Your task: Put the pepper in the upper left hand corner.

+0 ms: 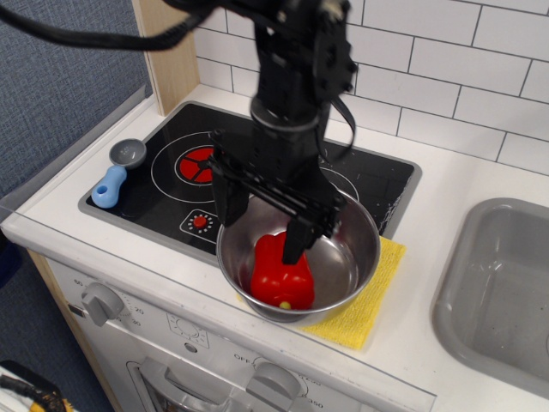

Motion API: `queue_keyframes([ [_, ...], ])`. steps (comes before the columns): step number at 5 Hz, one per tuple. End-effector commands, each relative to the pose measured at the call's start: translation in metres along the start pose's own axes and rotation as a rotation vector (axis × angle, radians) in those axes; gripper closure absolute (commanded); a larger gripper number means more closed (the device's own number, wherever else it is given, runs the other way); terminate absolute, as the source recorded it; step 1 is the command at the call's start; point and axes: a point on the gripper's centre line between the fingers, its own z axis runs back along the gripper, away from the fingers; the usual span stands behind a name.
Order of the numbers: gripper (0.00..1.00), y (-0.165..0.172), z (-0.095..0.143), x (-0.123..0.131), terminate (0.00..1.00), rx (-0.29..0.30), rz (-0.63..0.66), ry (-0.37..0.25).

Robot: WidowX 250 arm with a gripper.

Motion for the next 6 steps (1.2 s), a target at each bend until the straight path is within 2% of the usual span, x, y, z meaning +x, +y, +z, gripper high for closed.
queue_keyframes([
  [1, 0.0, -0.009, -0.011, 0.004, 0.0, 0.004, 0.09, 0.033],
  [3, 0.0, -0.002, -0.041, -0.002, 0.0, -0.008, 0.238, 0.139],
  [4, 0.0, 0.0, -0.047, -0.001, 0.0, -0.008, 0.237, 0.159],
  [5, 1.0, 0.002, -0.033, 0.003, 0.0, -0.035, 0.196, 0.087],
  [6, 1.0, 0.006, 0.005, 0.005, 0.0, -0.053, 0.141, -0.036],
])
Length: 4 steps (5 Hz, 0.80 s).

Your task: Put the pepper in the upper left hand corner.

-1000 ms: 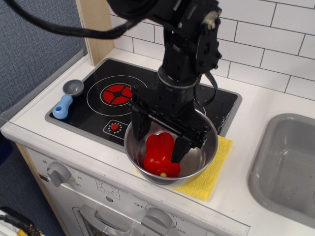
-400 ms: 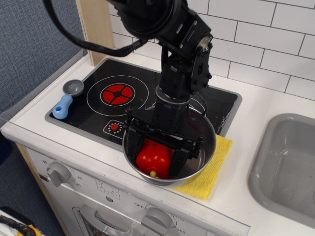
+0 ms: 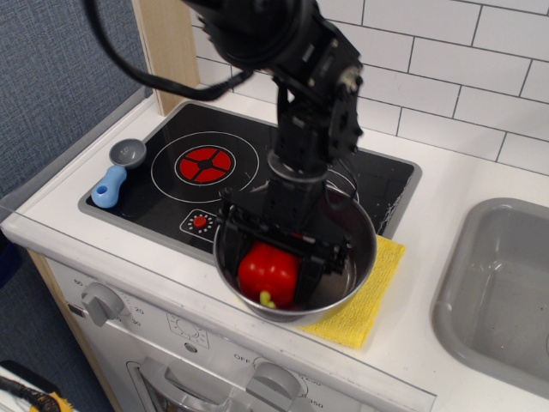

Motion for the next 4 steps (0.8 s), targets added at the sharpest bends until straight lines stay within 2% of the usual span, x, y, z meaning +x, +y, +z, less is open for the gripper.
queue_keyframes([
  [1, 1.0, 0.032, 0.094, 0.014, 0.0, -0.031, -0.068, -0.305],
  [2, 1.0, 0.078, 0.107, 0.055, 0.0, -0.008, -0.027, -0.307],
  [3, 1.0, 0.119, 0.075, 0.111, 0.0, 0.047, 0.001, -0.206],
  [4, 1.0, 0.138, 0.046, 0.146, 0.0, 0.047, -0.008, -0.149],
])
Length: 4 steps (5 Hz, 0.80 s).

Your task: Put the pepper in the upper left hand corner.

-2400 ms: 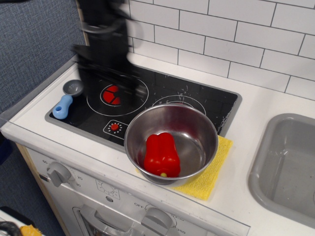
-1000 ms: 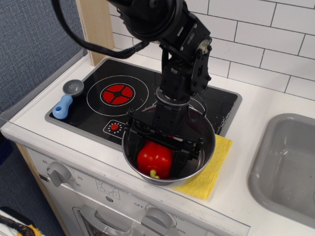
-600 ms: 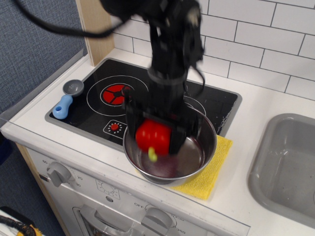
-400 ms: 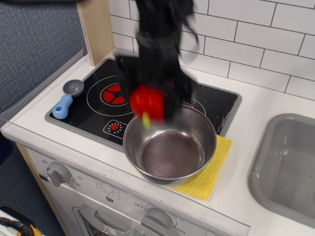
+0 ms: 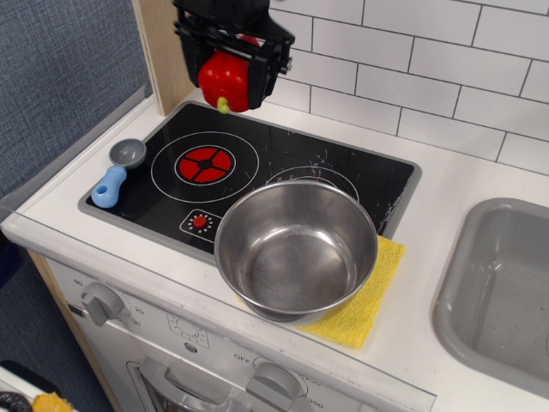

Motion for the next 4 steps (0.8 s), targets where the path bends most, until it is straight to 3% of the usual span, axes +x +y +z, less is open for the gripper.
queue_keyframes([
  [1, 1.0, 0.03, -0.033, 0.036, 0.0, 0.023, -0.024, 0.032],
  [4, 1.0, 0.067, -0.065, 0.032, 0.0, 0.083, -0.045, 0.145],
])
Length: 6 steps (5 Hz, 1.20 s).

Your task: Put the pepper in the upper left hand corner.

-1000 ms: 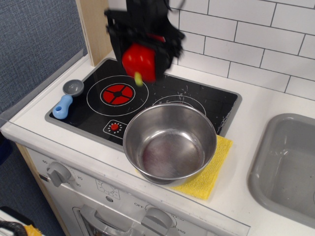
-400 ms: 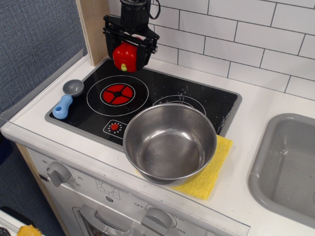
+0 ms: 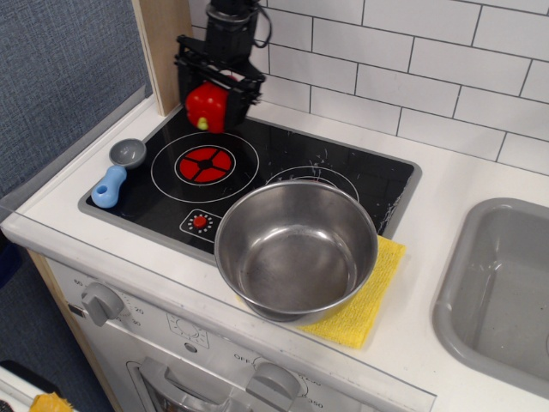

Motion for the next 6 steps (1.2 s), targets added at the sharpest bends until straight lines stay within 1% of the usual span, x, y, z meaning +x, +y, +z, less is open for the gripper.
queue_keyframes([
  [1, 1.0, 0.022, -0.002, -0.006, 0.0, 0.019, 0.03, 0.013],
  [2, 0.0, 0.021, 0.009, -0.011, 0.0, -0.001, 0.021, -0.026],
  [3, 0.0, 0.029, 0.04, -0.019, 0.0, -0.021, 0.06, -0.108],
  [4, 0.0, 0.043, 0.069, -0.03, 0.0, -0.064, 0.106, -0.223],
  [5, 0.0, 0.051, 0.081, -0.04, 0.0, -0.088, 0.137, -0.267],
  [6, 0.0, 0.049, 0.078, -0.043, 0.0, -0.083, 0.131, -0.259],
])
